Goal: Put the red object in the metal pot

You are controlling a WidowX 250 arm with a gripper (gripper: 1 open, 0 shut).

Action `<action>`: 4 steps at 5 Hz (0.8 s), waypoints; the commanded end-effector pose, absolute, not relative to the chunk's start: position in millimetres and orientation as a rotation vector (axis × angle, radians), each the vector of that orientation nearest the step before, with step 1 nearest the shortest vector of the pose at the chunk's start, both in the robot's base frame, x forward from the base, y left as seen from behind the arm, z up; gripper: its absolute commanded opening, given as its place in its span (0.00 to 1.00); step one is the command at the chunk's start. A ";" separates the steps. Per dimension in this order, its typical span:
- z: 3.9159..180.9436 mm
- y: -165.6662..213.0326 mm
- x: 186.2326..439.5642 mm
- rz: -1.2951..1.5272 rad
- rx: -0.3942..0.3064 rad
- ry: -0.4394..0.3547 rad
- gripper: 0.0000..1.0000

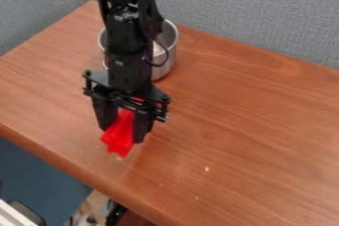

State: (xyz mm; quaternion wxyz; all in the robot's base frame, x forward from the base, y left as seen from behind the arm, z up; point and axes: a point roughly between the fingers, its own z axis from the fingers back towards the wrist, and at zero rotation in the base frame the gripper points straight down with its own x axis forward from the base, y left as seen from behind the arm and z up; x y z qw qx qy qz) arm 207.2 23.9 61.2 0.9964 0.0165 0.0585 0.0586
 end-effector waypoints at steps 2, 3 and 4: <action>74.5 28.1 212.9 0.132 0.031 0.068 0.00; 76.8 27.7 212.5 0.130 0.029 0.069 0.00; 79.7 26.9 212.8 0.124 0.027 0.069 0.00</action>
